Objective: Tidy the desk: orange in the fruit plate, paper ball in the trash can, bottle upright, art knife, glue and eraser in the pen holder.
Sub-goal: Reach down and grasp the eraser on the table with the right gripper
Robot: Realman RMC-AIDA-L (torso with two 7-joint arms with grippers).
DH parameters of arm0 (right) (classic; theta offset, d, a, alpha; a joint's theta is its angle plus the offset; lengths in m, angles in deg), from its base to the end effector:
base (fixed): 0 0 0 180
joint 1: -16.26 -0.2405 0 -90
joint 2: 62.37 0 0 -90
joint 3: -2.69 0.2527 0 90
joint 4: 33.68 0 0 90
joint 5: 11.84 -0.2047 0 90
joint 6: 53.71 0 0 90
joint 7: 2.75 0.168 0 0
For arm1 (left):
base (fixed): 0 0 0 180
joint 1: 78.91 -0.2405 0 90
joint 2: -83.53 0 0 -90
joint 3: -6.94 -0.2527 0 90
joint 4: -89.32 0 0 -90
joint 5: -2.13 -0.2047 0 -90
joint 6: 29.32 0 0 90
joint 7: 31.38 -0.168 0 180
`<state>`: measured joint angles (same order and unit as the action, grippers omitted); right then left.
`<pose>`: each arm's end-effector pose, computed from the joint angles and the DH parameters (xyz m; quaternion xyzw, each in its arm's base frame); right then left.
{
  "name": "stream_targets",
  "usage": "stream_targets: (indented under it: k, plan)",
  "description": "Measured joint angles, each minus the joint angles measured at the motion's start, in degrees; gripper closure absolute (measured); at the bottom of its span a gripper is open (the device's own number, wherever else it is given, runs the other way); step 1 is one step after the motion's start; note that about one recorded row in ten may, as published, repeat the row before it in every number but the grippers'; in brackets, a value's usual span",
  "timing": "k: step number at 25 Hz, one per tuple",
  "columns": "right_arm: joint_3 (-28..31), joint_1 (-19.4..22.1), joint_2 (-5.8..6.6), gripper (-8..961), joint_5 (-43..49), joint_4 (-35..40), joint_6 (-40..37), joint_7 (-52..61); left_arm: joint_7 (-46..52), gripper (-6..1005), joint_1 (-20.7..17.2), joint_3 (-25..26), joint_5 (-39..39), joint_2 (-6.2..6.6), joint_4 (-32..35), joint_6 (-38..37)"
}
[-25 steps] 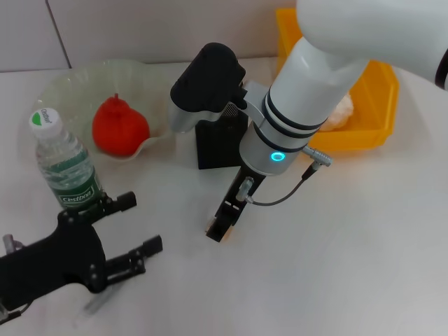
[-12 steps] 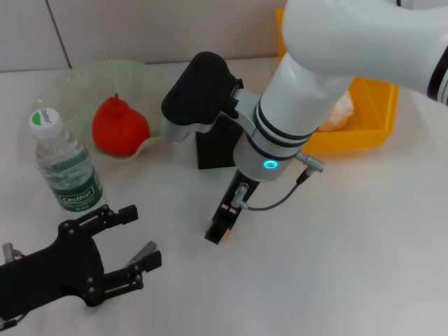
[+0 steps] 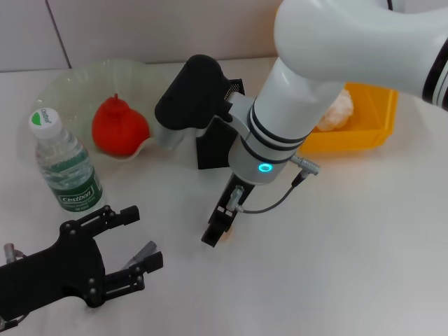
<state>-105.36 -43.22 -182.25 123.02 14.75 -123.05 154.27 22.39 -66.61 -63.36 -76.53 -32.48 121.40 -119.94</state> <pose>0.1167 0.3619 -0.1391 -0.9403 0.2173 -0.2369 0.1121 -0.2715 0.2468 -0.0362 -0.9223 -0.1221 -0.3321 0.1555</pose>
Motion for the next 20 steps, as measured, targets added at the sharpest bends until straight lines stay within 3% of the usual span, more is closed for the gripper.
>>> stream_targets:
  k: [10,19,20]
  plan:
    - [-1.2,0.1,0.00,136,-1.3,-0.1,0.2,0.1,0.0,195,0.1,0.0,0.0,-0.03,0.0,0.0]
    - [-1.3,0.0,0.00,202,-2.2,-0.8,0.5,0.1,0.0,195,0.0,-0.2,0.0,-0.14,0.0,0.0]
    - [-1.3,0.0,0.00,244,-2.2,-0.9,0.6,0.1,0.0,195,0.0,-0.2,0.0,-0.14,0.0,0.0]
